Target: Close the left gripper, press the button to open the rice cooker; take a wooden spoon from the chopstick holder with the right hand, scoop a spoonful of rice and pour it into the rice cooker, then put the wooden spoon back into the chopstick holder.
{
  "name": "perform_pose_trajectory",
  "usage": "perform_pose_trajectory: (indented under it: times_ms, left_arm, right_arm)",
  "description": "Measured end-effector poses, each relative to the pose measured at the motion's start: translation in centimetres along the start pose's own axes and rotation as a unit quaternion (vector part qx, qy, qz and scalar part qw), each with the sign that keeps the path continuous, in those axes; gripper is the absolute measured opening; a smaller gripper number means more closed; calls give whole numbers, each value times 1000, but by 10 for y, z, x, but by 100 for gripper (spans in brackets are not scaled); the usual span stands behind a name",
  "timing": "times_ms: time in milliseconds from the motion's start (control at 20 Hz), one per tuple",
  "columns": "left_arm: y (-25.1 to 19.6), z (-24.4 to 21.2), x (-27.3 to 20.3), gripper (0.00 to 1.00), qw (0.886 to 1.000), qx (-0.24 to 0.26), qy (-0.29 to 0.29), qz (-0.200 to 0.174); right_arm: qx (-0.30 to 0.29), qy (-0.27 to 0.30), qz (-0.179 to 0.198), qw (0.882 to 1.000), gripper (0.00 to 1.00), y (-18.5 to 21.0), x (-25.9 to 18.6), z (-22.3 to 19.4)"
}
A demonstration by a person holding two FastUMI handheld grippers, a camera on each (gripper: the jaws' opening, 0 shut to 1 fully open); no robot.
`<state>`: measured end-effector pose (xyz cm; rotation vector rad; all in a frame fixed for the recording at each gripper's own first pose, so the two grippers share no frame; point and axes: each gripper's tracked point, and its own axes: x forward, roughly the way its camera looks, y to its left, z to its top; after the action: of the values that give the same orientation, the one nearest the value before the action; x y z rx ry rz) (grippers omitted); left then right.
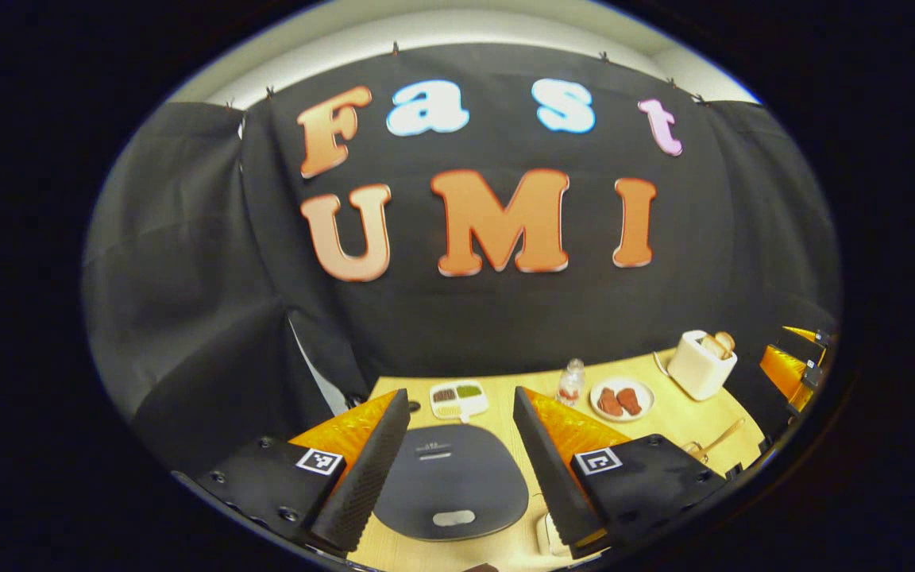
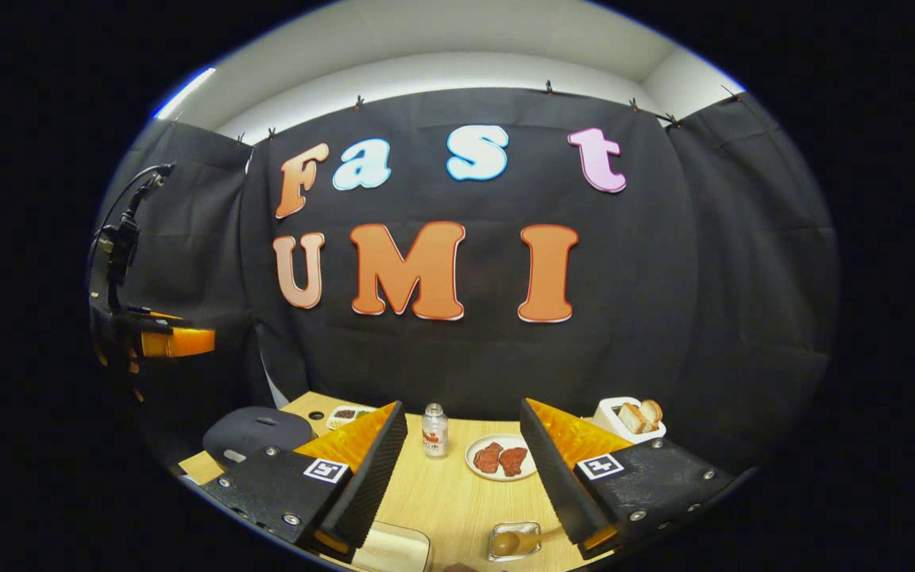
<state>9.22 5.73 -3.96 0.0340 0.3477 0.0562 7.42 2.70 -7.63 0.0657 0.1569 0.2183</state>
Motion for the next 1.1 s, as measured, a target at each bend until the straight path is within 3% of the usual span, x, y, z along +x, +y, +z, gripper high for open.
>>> perform_pose_trajectory:
  times_ms: [50,300,350,450,500,650,750,950,1100]
  left_arm:
    - [-11,9,-8,90,1000,6,-26,0]
    - [-60,22,-39,91,993,15,-117,-10]
    - [-66,24,-43,91,991,18,-129,-14]
    - [-78,31,-51,92,988,22,-149,-23]
    - [-81,30,-51,93,988,22,-153,-26]
    - [-85,31,-54,94,987,18,-156,-32]
    - [-84,33,-56,95,986,14,-165,-31]
    - [-83,32,-54,100,986,5,-163,-32]
    - [-82,32,-53,93,986,7,-167,-27]
  right_arm:
    - [-3,-11,0,1000,89,1,-2,5]
    - [-9,-59,9,998,89,17,-14,31]
    - [-11,-68,9,998,94,17,-15,35]
    - [-16,-86,11,996,89,19,-22,44]
    - [-19,-95,9,995,94,18,-25,47]
    - [-29,-120,10,992,94,17,-33,57]
    - [-34,-121,9,992,89,14,-35,56]
    - [-29,-118,5,993,90,8,-37,56]
    - [-33,-118,8,992,94,10,-32,54]
